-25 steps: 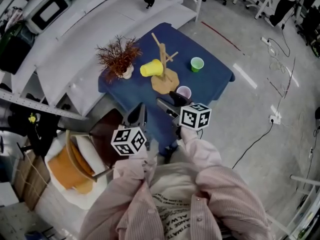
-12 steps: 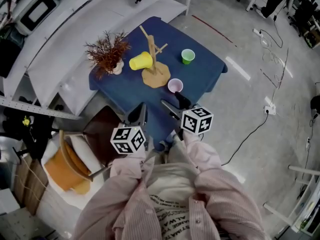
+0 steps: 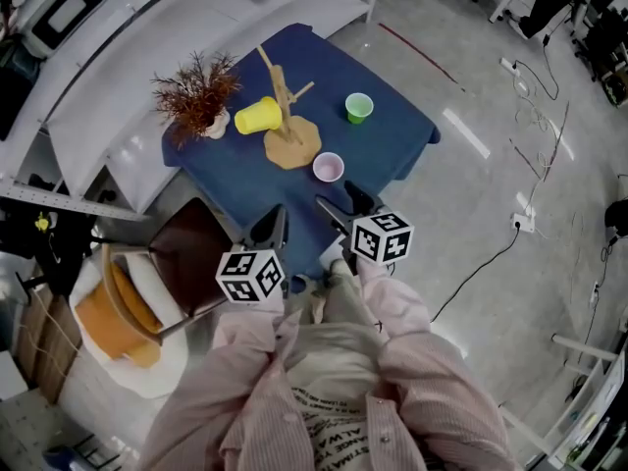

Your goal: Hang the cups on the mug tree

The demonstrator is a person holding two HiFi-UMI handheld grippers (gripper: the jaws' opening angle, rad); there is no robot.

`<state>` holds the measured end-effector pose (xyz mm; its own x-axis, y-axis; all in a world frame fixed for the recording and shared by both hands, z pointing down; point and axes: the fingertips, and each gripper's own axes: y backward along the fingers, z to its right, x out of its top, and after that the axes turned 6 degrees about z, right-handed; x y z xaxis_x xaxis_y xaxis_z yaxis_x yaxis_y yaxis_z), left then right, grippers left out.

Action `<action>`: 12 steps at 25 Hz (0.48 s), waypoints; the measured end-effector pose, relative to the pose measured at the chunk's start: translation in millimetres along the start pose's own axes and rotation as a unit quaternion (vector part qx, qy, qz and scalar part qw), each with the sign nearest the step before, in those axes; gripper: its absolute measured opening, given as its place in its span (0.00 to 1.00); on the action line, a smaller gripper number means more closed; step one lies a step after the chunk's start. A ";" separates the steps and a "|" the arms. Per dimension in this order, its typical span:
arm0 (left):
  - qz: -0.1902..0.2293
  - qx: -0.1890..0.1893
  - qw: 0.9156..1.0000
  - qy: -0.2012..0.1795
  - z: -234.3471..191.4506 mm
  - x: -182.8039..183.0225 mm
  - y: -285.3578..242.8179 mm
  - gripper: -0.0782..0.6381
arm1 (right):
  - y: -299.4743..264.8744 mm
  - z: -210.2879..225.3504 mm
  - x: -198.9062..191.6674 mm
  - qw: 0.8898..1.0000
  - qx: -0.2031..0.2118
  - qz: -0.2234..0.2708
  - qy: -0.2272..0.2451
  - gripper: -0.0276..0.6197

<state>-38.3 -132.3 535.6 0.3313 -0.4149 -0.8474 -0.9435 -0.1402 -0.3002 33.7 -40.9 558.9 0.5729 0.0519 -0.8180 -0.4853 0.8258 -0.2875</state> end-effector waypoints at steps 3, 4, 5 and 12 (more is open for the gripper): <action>-0.002 0.017 1.000 0.012 5.7 -9.9 -3.4 0.11 | -0.7 12.6 -4.7 1.000 0.003 -0.019 0.010 0.57; -0.002 0.024 1.000 0.016 7.3 -12.4 -4.1 0.11 | -1.1 16.5 -5.8 1.000 0.005 -0.027 0.015 0.57; -0.002 0.031 0.999 0.020 8.6 -14.3 -4.6 0.11 | -1.8 20.2 -6.8 0.999 0.008 -0.034 0.019 0.57; 0.006 0.078 0.996 0.046 15.2 -31.6 -13.7 0.11 | -9.8 45.0 -16.2 0.995 0.039 -0.075 0.043 0.57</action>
<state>-35.8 -103.6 559.8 0.3112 -0.4966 -0.8103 -0.9328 0.0037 -0.3605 58.9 -24.5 597.3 0.5744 -0.1208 -0.8096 -0.3435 0.8622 -0.3723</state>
